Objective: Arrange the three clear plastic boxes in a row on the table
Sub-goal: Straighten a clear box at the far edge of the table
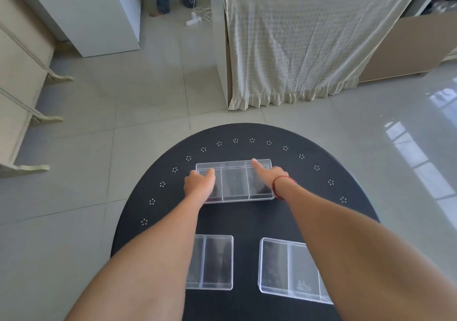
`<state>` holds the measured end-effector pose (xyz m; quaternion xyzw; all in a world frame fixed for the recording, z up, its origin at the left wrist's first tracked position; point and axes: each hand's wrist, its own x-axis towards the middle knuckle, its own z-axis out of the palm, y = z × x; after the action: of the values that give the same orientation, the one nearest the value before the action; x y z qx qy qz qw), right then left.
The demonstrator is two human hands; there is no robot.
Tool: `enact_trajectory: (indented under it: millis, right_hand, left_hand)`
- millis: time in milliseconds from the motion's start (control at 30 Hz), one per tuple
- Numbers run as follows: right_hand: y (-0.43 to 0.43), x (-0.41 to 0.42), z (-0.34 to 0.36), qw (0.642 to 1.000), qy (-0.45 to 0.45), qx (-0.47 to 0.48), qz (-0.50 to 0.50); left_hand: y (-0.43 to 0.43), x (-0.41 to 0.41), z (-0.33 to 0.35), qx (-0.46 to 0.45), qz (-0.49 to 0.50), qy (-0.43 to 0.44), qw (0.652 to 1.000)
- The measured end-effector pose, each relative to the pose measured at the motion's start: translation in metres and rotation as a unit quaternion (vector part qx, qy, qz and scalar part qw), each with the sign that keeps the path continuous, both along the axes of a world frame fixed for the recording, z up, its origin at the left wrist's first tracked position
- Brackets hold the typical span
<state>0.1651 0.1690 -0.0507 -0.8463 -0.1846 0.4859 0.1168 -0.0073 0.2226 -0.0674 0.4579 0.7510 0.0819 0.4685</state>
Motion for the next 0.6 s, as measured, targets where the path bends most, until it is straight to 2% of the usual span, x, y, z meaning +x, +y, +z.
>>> enact_trajectory:
  millis: [100, 233, 400, 500, 600]
  right_hand:
    - [-0.006, 0.001, 0.006, 0.999, 0.017, 0.014, -0.035]
    - [-0.008, 0.004, 0.023, 0.988, -0.001, 0.107, -0.114]
    - [-0.02, 0.005, 0.031, 0.975, -0.006, 0.135, -0.177]
    - [-0.034, 0.002, 0.032, 0.973, -0.028, 0.128, -0.191]
    - [-0.048, 0.0, 0.03, 0.962, -0.029, 0.14, -0.232]
  left_hand:
    - [-0.006, 0.003, 0.008, 0.008, 0.042, -0.015, 0.999]
    - [-0.008, 0.007, 0.022, 0.065, 0.081, -0.065, 0.993]
    - [-0.02, 0.01, 0.037, 0.12, 0.056, -0.113, 0.985]
    - [-0.031, 0.009, 0.041, 0.108, 0.041, -0.146, 0.983]
    - [-0.041, 0.005, 0.045, 0.101, 0.014, -0.133, 0.986]
